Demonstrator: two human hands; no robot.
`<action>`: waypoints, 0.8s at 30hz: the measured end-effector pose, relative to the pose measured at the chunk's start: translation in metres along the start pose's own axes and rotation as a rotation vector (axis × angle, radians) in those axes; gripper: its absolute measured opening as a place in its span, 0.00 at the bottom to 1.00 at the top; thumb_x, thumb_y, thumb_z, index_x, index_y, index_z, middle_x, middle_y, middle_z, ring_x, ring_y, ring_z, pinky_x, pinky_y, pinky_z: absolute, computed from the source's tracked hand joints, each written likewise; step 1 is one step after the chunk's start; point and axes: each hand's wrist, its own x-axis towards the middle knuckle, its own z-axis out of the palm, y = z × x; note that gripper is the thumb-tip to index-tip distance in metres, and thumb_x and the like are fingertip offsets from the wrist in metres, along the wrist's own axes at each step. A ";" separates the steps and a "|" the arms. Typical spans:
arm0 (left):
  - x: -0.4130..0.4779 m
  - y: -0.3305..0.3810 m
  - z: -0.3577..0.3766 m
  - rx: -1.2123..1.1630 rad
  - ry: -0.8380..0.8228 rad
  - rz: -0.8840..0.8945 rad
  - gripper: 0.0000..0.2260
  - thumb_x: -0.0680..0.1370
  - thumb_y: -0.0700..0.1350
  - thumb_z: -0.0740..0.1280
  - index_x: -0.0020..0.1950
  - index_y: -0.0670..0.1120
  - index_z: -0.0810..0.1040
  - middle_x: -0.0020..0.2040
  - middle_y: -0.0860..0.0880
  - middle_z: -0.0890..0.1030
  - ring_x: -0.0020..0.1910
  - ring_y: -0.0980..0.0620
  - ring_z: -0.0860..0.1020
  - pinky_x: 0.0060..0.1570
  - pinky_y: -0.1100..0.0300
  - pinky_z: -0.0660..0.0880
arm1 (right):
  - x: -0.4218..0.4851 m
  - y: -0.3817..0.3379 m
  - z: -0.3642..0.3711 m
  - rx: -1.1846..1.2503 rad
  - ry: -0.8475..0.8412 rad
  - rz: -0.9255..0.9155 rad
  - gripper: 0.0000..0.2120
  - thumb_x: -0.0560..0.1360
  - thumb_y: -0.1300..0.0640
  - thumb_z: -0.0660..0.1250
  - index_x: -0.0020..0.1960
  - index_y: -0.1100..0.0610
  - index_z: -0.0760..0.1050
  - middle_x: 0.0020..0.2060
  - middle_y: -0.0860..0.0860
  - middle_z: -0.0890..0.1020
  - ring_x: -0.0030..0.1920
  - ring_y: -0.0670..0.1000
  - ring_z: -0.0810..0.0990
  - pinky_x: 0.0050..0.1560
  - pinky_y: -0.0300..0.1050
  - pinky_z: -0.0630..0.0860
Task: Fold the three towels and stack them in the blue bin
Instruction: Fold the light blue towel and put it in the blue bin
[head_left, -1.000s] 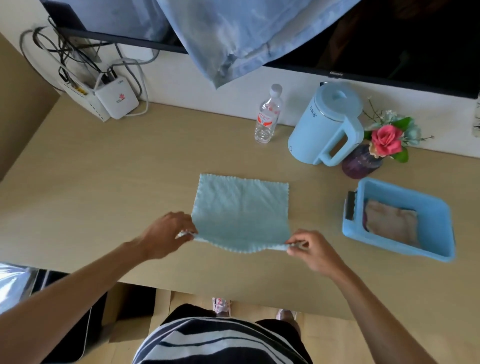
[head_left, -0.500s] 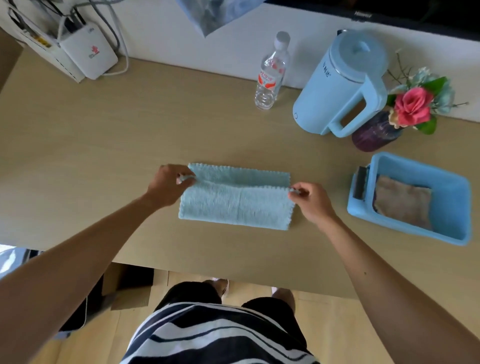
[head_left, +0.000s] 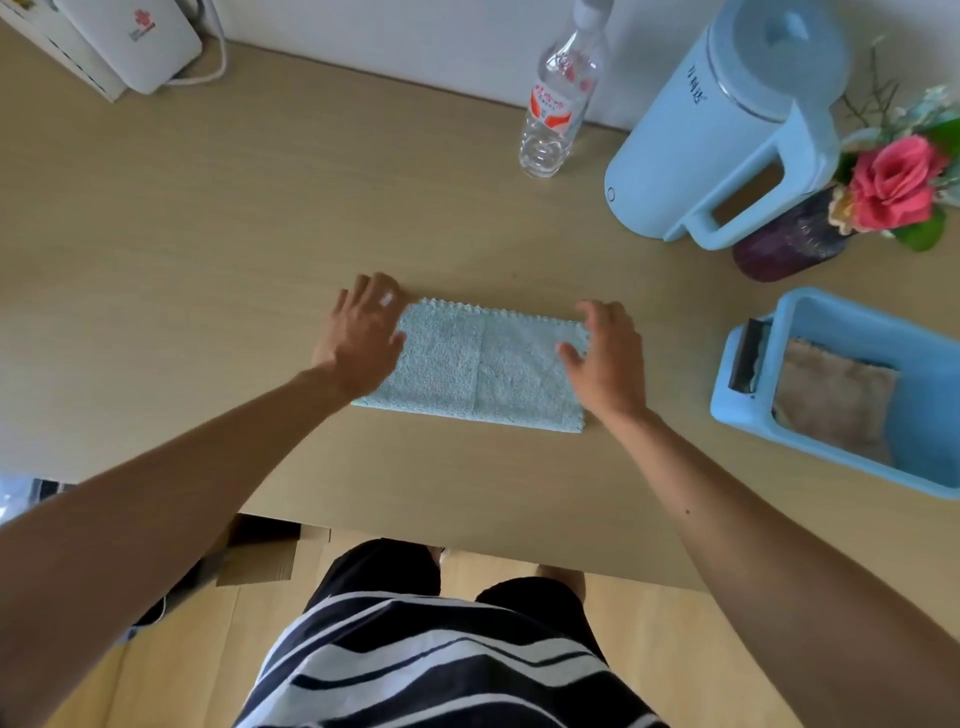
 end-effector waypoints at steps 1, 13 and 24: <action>-0.006 0.009 0.005 0.019 -0.053 0.061 0.21 0.74 0.45 0.72 0.66 0.47 0.75 0.63 0.43 0.74 0.61 0.42 0.72 0.60 0.46 0.72 | -0.006 -0.005 0.005 -0.011 -0.028 -0.073 0.21 0.72 0.56 0.73 0.63 0.58 0.74 0.55 0.57 0.76 0.56 0.60 0.77 0.55 0.56 0.74; -0.008 0.033 0.033 0.168 -0.341 0.155 0.34 0.81 0.57 0.59 0.81 0.53 0.44 0.82 0.47 0.41 0.81 0.45 0.42 0.79 0.46 0.50 | -0.052 -0.013 0.023 -0.218 -0.178 -0.181 0.28 0.70 0.49 0.72 0.69 0.51 0.71 0.61 0.52 0.73 0.59 0.56 0.74 0.58 0.54 0.75; -0.067 0.058 0.033 0.104 -0.194 0.545 0.17 0.67 0.34 0.71 0.53 0.48 0.79 0.55 0.46 0.79 0.53 0.48 0.77 0.52 0.54 0.77 | -0.161 -0.050 0.035 0.137 -0.506 -0.003 0.30 0.76 0.57 0.70 0.76 0.56 0.65 0.66 0.55 0.71 0.57 0.54 0.80 0.62 0.46 0.77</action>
